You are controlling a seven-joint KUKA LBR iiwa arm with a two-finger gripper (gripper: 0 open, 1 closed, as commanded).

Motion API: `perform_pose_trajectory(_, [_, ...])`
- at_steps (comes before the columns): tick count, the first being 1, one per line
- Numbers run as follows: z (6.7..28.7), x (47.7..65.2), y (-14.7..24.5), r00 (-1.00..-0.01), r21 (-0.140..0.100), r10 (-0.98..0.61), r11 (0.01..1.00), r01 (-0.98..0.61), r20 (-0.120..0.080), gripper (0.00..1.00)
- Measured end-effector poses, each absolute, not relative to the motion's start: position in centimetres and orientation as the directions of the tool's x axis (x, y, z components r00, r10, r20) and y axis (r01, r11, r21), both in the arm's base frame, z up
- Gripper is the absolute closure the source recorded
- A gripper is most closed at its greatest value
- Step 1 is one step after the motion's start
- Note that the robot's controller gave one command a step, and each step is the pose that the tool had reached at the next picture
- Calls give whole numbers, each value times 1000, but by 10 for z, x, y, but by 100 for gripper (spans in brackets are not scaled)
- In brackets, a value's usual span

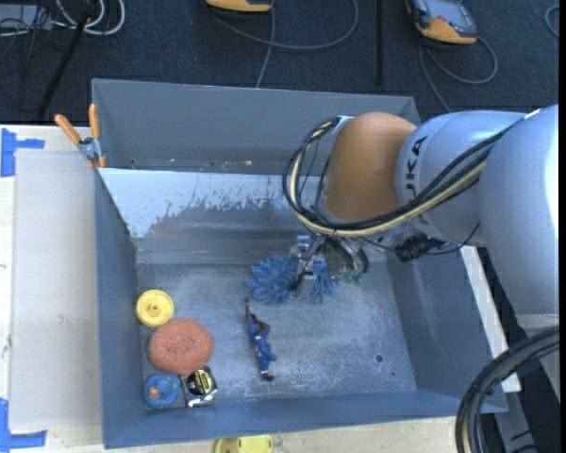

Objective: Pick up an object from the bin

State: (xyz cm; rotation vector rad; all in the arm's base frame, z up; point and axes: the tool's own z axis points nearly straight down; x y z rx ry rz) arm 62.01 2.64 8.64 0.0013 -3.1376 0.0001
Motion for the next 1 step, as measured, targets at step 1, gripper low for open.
perform_pose_trajectory(1, [103, 620, 26, -1000, 0, -1, 1000, -1, 2, 100])
